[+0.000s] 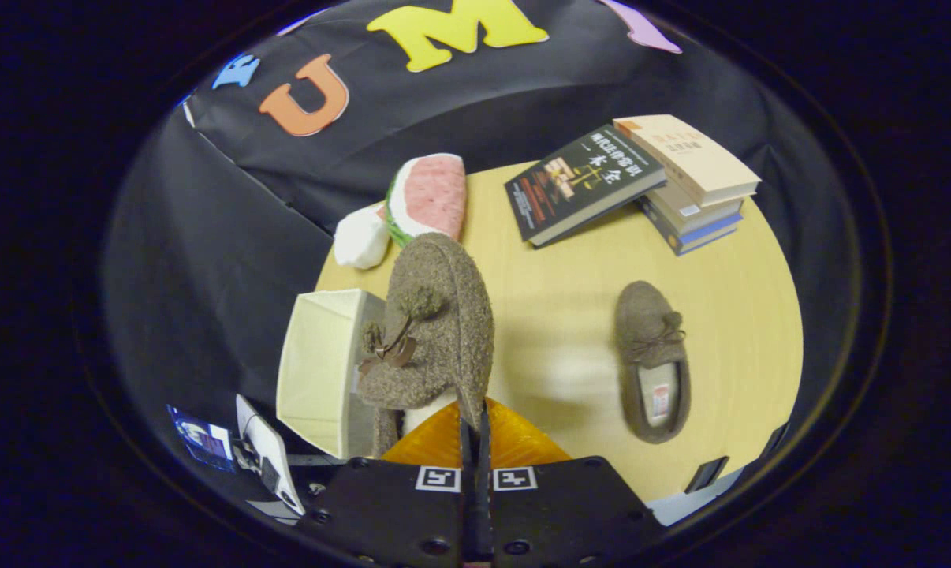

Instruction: Open the storage box then place both shoes into the box .Put the left shoe in first, then the right shoe, with the right side of both shoes facing outward in a uniform manner.

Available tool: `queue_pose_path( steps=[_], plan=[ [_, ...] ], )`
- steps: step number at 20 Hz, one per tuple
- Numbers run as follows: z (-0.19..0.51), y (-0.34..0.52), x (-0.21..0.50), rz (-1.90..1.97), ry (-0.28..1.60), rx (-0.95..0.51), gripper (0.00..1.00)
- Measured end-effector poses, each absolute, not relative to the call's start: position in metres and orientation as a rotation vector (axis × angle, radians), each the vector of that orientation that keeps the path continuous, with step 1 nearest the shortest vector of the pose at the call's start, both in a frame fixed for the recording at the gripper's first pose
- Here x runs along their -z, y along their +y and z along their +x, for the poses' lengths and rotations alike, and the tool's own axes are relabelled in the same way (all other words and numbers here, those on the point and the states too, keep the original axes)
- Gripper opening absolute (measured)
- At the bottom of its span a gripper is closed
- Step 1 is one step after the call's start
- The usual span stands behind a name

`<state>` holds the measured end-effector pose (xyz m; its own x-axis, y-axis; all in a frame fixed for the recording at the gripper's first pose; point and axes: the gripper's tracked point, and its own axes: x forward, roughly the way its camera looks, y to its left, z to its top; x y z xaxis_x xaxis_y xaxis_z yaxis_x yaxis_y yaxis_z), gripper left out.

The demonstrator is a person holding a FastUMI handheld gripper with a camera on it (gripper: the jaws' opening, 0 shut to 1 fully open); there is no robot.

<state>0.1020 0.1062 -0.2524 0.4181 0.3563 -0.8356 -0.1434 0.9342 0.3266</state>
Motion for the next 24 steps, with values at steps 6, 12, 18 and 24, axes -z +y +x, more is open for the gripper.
queue_pose_path(
  steps=[6, 12, 18, 24],
  plan=[
    [0.075, 0.228, 0.246, 0.209, 1.129, -0.405, 0.0],
    [0.063, 0.33, 0.298, 0.219, 1.242, -0.318, 0.0],
    [0.097, 0.365, 0.355, 0.185, 1.258, -0.133, 0.01],
    [0.127, 0.383, 0.406, 0.146, 1.277, -0.062, 0.01]
  ],
)
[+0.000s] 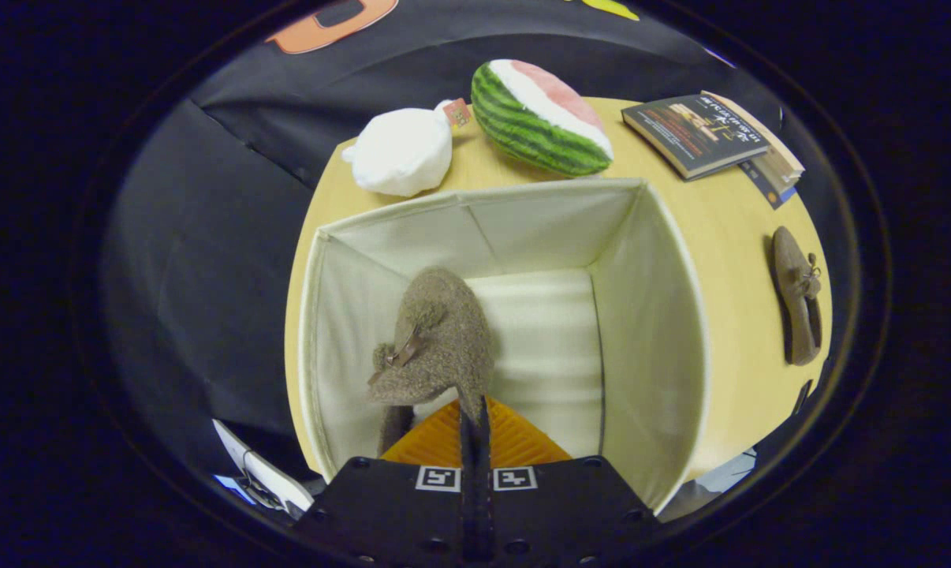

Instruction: Open the storage box then place both shoes into the box .Put the left shoe in first, then the right shoe, with the right side of both shoes facing outward in a uniform manner.

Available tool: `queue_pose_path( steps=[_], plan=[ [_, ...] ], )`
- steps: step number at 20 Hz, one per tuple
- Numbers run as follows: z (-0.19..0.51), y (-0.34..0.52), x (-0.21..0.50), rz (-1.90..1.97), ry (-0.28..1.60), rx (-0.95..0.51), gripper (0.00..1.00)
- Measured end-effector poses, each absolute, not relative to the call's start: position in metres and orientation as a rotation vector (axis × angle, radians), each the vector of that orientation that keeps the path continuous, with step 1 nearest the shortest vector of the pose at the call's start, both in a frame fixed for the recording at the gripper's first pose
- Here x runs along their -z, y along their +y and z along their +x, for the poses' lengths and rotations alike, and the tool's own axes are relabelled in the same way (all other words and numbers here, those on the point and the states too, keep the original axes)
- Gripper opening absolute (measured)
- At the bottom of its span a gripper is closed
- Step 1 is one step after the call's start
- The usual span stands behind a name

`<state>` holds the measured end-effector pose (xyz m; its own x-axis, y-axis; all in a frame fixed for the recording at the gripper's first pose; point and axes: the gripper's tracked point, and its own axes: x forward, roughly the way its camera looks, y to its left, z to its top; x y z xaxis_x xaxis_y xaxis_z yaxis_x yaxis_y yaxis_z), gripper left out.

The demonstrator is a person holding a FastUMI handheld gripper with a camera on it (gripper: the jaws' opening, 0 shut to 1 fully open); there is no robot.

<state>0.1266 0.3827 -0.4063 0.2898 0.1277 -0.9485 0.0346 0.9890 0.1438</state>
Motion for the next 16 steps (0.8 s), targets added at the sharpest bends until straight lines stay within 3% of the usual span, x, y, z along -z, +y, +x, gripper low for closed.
queue_pose_path(
  steps=[7, 13, 14, 15, 16],
  plan=[
    [0.123, 0.378, 0.458, 0.061, 1.321, -0.025, 0.01],
    [0.129, 0.379, 0.459, 0.017, 1.32, -0.084, 0.1],
    [0.127, 0.378, 0.457, 0.024, 1.324, -0.095, 0.14],
    [0.123, 0.377, 0.452, 0.032, 1.334, -0.107, 0.29],
    [0.118, 0.376, 0.443, 0.038, 1.339, -0.12, 0.36]
  ],
)
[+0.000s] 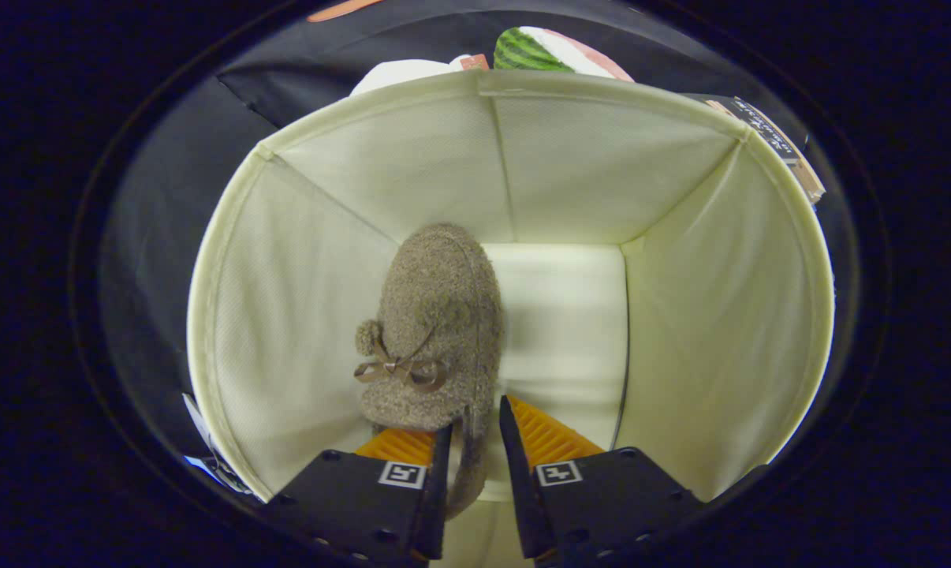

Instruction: Open the storage box then place both shoes into the box .Put the left shoe in first, then the right shoe, with the right side of both shoes facing outward in a uniform manner.

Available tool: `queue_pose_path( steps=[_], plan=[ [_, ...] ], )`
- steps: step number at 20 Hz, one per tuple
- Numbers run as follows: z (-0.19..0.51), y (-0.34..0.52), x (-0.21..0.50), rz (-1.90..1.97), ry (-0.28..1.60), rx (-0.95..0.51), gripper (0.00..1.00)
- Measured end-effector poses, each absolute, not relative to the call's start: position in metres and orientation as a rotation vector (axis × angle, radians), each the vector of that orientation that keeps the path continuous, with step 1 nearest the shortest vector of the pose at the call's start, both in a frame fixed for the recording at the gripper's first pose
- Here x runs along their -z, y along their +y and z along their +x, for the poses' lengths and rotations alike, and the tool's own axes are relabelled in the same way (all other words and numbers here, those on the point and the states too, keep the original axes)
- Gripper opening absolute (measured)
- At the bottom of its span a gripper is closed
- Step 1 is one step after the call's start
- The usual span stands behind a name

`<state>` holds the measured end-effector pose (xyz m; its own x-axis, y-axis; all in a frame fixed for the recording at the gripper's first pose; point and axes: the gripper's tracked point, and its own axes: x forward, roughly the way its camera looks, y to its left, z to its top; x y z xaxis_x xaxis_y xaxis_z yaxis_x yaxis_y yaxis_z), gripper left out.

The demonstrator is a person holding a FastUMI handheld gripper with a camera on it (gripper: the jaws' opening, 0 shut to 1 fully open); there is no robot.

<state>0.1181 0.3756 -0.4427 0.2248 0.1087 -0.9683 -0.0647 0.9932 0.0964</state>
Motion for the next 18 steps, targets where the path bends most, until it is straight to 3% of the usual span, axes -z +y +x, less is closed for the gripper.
queue_pose_path(
  steps=[4, 6, 12, 18],
  plan=[
    [0.097, 0.372, 0.391, 0.034, 1.314, -0.26, 0.84],
    [0.088, 0.362, 0.356, 0.017, 1.263, -0.327, 0.96],
    [0.061, 0.289, 0.274, -0.003, 1.155, -0.459, 0.95],
    [0.067, 0.149, 0.266, 0.023, 1.127, -0.397, 0.95]
  ],
)
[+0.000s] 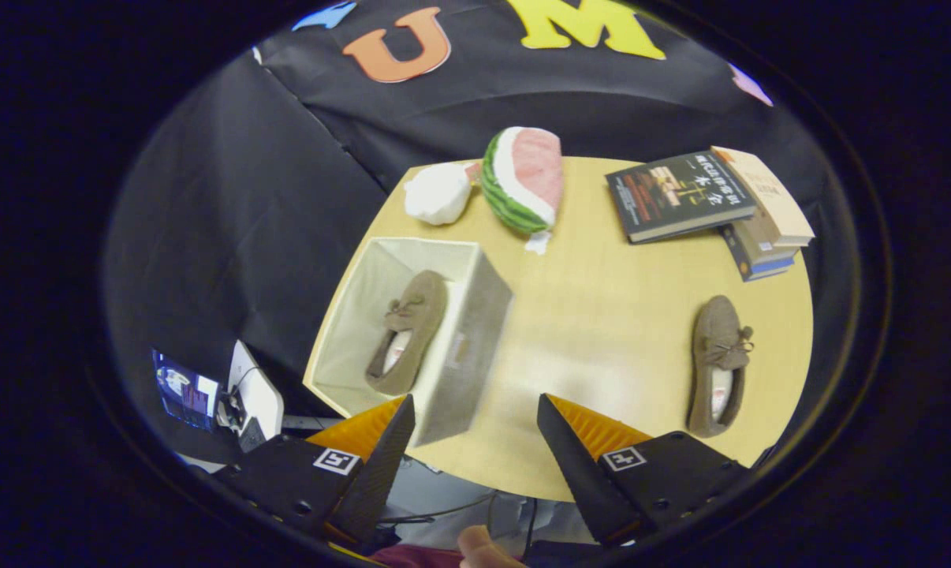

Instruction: Open the storage box then place both shoes into the box .Put the left shoe in first, then the right shoe, with the right side of both shoes facing outward in a uniform manner.

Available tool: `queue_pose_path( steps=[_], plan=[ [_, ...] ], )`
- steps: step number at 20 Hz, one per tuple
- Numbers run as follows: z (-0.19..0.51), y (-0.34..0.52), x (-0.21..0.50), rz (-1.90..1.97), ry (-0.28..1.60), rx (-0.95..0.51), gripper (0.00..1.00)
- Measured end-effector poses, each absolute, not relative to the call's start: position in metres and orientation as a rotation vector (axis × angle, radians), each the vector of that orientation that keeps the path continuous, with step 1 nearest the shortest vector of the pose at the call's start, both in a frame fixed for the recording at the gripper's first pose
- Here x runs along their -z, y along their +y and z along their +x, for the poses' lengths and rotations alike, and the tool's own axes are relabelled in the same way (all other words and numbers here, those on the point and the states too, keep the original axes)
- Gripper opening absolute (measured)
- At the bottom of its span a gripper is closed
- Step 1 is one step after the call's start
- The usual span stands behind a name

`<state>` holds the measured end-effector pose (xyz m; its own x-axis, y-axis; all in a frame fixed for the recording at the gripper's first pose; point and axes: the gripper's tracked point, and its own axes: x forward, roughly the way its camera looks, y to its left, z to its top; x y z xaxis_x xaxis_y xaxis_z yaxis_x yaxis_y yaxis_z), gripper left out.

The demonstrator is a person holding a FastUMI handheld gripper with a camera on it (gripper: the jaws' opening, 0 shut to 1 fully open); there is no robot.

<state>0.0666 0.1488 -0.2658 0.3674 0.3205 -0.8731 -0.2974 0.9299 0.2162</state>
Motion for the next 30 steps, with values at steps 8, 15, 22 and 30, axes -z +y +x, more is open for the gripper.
queue_pose_path(
  steps=[8, 15, 22, 30],
  plan=[
    [0.109, -0.056, 0.317, -0.009, 1.122, -0.128, 0.96],
    [0.143, -0.132, 0.379, -0.113, 1.205, -0.027, 0.96],
    [0.168, -0.161, 0.411, -0.238, 1.197, 0.06, 0.92],
    [0.167, -0.133, 0.434, -0.094, 1.234, -0.018, 0.13]
  ],
)
